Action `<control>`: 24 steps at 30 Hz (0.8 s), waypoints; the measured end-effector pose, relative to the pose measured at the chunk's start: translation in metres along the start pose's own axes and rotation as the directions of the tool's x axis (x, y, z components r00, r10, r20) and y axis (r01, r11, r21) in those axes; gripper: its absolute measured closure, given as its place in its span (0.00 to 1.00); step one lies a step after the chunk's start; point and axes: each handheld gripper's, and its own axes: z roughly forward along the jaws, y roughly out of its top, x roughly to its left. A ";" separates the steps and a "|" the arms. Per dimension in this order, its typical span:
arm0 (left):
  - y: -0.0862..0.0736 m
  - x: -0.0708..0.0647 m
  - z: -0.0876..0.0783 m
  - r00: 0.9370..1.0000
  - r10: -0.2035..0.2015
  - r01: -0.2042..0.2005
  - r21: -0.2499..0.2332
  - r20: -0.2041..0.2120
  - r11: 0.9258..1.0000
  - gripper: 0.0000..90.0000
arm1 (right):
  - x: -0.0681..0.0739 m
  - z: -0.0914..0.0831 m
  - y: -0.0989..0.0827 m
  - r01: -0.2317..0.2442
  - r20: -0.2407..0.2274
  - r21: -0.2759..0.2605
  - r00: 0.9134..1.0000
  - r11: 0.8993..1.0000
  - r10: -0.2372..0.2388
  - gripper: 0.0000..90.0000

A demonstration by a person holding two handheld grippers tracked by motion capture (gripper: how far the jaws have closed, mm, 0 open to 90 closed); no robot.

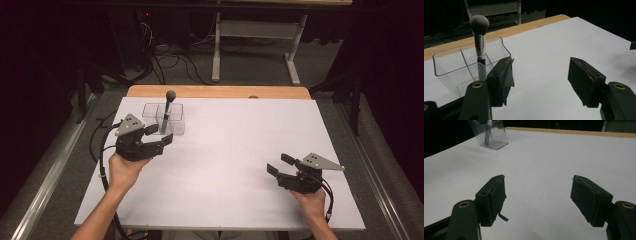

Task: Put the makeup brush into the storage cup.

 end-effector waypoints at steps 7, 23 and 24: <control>-0.006 0.001 0.001 1.000 -0.011 0.011 0.007 0.000 1.000 0.41 | 0.000 0.000 0.000 0.001 -0.002 0.005 1.000 1.000 -0.001 0.33; -0.016 0.003 0.003 1.000 -0.018 0.018 0.026 -0.009 0.999 0.41 | 0.000 0.001 0.000 0.003 -0.004 0.009 1.000 1.000 -0.003 0.33; -0.016 0.003 0.003 1.000 -0.023 0.023 0.024 -0.009 0.999 0.41 | 0.001 0.001 0.000 0.004 -0.004 0.009 1.000 1.000 -0.004 0.33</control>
